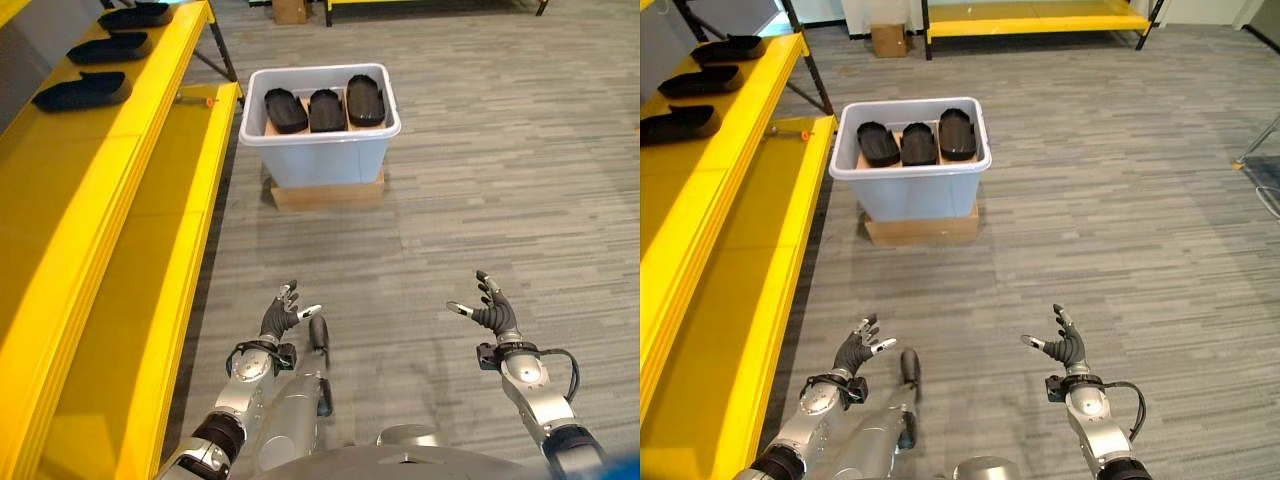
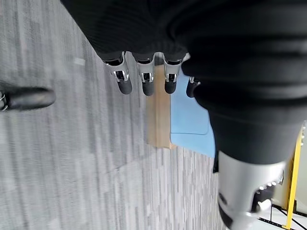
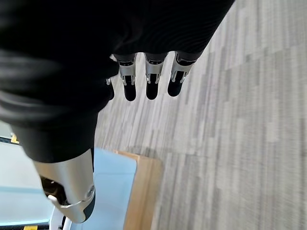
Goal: Move parts from the plastic box to the shelf.
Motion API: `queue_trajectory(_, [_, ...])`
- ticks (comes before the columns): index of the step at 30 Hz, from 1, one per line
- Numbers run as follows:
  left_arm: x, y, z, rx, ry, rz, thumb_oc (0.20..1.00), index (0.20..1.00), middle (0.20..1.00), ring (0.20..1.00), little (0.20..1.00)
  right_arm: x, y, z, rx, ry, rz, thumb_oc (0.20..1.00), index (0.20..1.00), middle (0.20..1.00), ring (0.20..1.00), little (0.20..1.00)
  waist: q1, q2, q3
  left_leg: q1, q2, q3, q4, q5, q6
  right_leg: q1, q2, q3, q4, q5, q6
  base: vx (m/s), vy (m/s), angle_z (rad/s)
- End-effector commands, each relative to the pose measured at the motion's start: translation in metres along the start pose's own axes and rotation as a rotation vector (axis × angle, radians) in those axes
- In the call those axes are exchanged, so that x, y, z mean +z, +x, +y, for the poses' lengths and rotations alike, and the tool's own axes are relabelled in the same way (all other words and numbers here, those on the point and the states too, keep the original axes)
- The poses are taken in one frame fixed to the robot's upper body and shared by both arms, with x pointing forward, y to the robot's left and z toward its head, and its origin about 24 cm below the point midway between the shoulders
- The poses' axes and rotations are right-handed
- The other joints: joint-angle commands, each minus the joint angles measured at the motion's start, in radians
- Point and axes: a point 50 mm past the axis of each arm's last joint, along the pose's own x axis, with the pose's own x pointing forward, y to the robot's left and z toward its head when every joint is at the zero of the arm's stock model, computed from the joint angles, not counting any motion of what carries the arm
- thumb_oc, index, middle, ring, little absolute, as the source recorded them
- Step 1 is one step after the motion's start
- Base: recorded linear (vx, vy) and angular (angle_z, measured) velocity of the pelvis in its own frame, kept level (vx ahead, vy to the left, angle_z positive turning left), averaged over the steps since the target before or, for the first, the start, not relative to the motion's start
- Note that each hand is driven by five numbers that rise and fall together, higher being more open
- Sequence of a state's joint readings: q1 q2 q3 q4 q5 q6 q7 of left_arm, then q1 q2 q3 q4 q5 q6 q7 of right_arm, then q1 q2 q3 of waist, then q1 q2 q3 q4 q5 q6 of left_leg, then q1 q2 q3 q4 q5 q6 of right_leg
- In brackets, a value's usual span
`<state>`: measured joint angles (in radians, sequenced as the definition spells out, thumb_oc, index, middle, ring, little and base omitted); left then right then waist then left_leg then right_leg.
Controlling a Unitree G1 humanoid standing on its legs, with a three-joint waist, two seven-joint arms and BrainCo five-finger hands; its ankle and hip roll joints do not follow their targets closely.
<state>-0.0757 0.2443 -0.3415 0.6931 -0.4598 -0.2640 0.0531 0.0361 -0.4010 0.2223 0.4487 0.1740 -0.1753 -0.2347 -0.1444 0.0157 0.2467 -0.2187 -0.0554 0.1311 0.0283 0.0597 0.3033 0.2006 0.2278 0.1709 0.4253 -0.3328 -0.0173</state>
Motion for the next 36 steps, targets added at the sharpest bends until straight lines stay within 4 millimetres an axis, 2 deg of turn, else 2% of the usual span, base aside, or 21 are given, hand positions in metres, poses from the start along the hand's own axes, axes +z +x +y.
queue_trajectory(1, [0.042,0.014,-0.008,-0.019,-0.011,-0.198,1.000,1.000,1.000,1.000,1.000,0.027,0.004,-0.015,-0.024,0.015,-0.137,1.000,1.000,1.000,1.000,1.000,-0.042,0.000,-0.014,0.001,0.152,-0.010,0.072,-0.032,-0.343,-0.057,-0.241,-0.046,-0.260,0.113,0.050,0.41,0.248,-1.35])
queue_trajectory(5, [0.044,0.015,-0.013,-0.039,0.057,-0.204,1.000,1.000,1.000,1.000,1.000,0.036,0.007,-0.011,-0.016,0.032,-0.166,1.000,1.000,1.000,1.000,1.000,-0.046,-0.002,-0.033,0.046,0.111,0.020,0.092,-0.094,-0.309,-0.102,-0.276,-0.057,-0.256,0.146,0.080,0.35,0.222,0.10])
queue_trajectory(8, [0.044,0.014,-0.014,-0.048,0.110,-0.199,1.000,1.000,1.000,1.000,1.000,0.042,0.008,-0.007,-0.029,0.056,-0.185,1.000,1.000,1.000,1.000,1.000,-0.043,0.003,-0.042,0.069,0.096,0.014,0.098,-0.121,-0.289,-0.127,-0.292,-0.050,-0.227,0.149,0.091,0.27,0.186,0.36])
queue_trajectory(11, [0.038,0.012,-0.015,-0.060,0.140,-0.173,1.000,1.000,1.000,1.000,1.000,0.044,0.010,-0.009,-0.065,0.107,-0.186,1.000,1.000,1.000,1.000,1.000,-0.035,0.001,-0.059,0.085,0.077,0.015,0.122,-0.157,-0.267,-0.128,-0.319,-0.048,-0.202,0.178,0.108,0.28,0.184,0.22])
queue_trajectory(12, [0.033,0.010,-0.012,-0.047,0.139,-0.151,1.000,1.000,1.000,1.000,1.000,0.046,0.011,-0.010,-0.067,0.098,-0.204,1.000,1.000,1.000,1.000,1.000,-0.029,-0.002,-0.072,0.093,0.061,0.018,0.140,-0.181,-0.247,-0.131,-0.343,-0.051,-0.166,0.215,0.122,0.27,0.188,0.13])
queue_trajectory(13, [0.032,0.010,-0.012,-0.046,0.140,-0.147,1.000,1.000,1.000,1.000,1.000,0.046,0.012,-0.010,-0.067,0.097,-0.205,1.000,1.000,1.000,1.000,1.000,-0.027,-0.002,-0.074,0.095,0.059,0.019,0.142,-0.185,-0.244,-0.131,-0.347,-0.053,-0.159,0.221,0.124,0.31,0.247,-0.20])
queue_trajectory(14, [0.027,0.008,-0.008,-0.021,0.144,-0.126,1.000,1.000,1.000,1.000,1.000,0.047,0.013,-0.010,-0.062,0.079,-0.214,1.000,1.000,1.000,1.000,1.000,-0.013,-0.005,-0.083,0.103,0.046,0.027,0.151,-0.200,-0.227,-0.139,-0.376,-0.077,-0.096,0.273,0.125,0.16,0.146,-0.35])
queue_trajectory(17, [0.021,0.006,-0.002,0.027,0.121,-0.096,1.000,1.000,1.000,1.000,1.000,0.048,0.013,-0.008,-0.053,0.061,-0.218,1.000,1.000,1.000,1.000,1.000,0.007,-0.008,-0.087,0.114,0.036,0.044,0.156,-0.215,-0.207,-0.155,-0.418,-0.126,-0.014,0.337,0.119,0.13,0.148,-0.26])
queue_trajectory(20, [0.014,0.002,0.004,0.061,0.110,-0.076,1.000,1.000,1.000,1.000,1.000,0.048,0.014,-0.004,-0.038,0.059,-0.205,1.000,1.000,1.000,1.000,1.000,0.042,-0.009,-0.076,0.148,0.030,0.067,0.163,-0.239,-0.182,-0.209,-0.500,-0.214,0.114,0.431,0.115,0.09,0.126,-0.37])
queue_trajectory(21, [0.012,0.001,0.005,0.057,0.108,-0.076,1.000,1.000,1.000,1.000,1.000,0.048,0.016,-0.003,-0.050,0.072,-0.200,1.000,1.000,1.000,1.000,1.000,0.050,-0.008,-0.063,0.171,0.031,0.066,0.162,-0.248,-0.177,-0.244,-0.513,-0.209,0.169,0.441,0.111,0.10,0.030,-0.59])
queue_trajectory(23, [0.007,0.000,0.006,0.040,0.124,-0.050,1.000,1.000,1.000,1.000,1.000,0.049,0.019,-0.006,-0.076,0.092,-0.198,1.000,1.000,1.000,1.000,1.000,0.034,-0.008,-0.047,0.194,0.035,0.034,0.152,-0.249,-0.179,-0.289,-0.410,-0.163,0.166,0.371,0.106,0.14,-0.070,-0.27])
queue_trajectory(24, [0.005,0.000,0.007,0.036,0.124,-0.037,1.000,1.000,1.000,1.000,1.000,0.052,0.020,-0.004,-0.082,0.086,-0.210,1.000,1.000,1.000,1.000,1.000,0.020,-0.011,-0.045,0.213,0.033,0.028,0.132,-0.240,-0.183,-0.321,-0.344,-0.166,0.101,0.321,0.105,0.15,-0.090,0.16])
queue_trajectory(25, [0.006,0.001,0.008,0.036,0.127,-0.036,1.000,1.000,1.000,1.000,1.000,0.056,0.021,-0.004,-0.079,0.079,-0.222,1.000,1.000,1.000,1.000,1.000,0.012,-0.016,-0.041,0.227,0.028,0.027,0.114,-0.236,-0.184,-0.340,-0.317,-0.177,0.050,0.308,0.107,0.14,-0.087,0.28])
queue_trajectory(28, [0.012,0.003,0.004,0.028,0.131,-0.052,1.000,1.000,1.000,1.000,1.000,0.066,0.021,-0.007,-0.082,0.062,-0.261,1.000,1.000,1.000,1.000,1.000,-0.015,-0.041,-0.023,0.278,-0.011,0.009,0.064,-0.242,-0.186,-0.399,-0.237,-0.205,-0.140,0.331,0.110,0.17,-0.065,0.13])
queue_trajectory(29, [0.012,0.003,-0.007,-0.017,0.149,-0.061,1.000,1.000,1.000,1.000,1.000,0.066,0.018,-0.017,-0.132,0.048,-0.266,1.000,1.000,1.000,1.000,1.000,-0.049,-0.055,-0.018,0.335,-0.066,-0.071,0.012,-0.244,-0.191,-0.450,-0.172,-0.176,-0.265,0.423,0.123,0.26,-0.061,0.13])
queue_trajectory(32, [0.008,0.000,-0.013,-0.069,0.170,-0.065,1.000,1.000,1.000,1.000,1.000,0.059,0.014,-0.020,-0.172,0.037,-0.250,1.000,1.000,1.000,1.000,1.000,-0.067,-0.055,-0.013,0.381,-0.087,-0.139,-0.009,-0.251,-0.192,-0.492,-0.152,-0.160,-0.275,0.485,0.137,0.23,-0.093,0.70])
queue_trajectory(36, [0.011,0.001,-0.020,-0.129,0.205,-0.078,1.000,1.000,1.000,1.000,1.000,0.054,0.014,-0.023,-0.188,0.033,-0.237,1.000,1.000,1.000,1.000,1.000,-0.075,-0.045,-0.029,0.410,-0.088,-0.206,-0.029,-0.254,-0.192,-0.473,-0.142,-0.138,-0.306,0.464,0.108,0.19,-0.178,0.81])
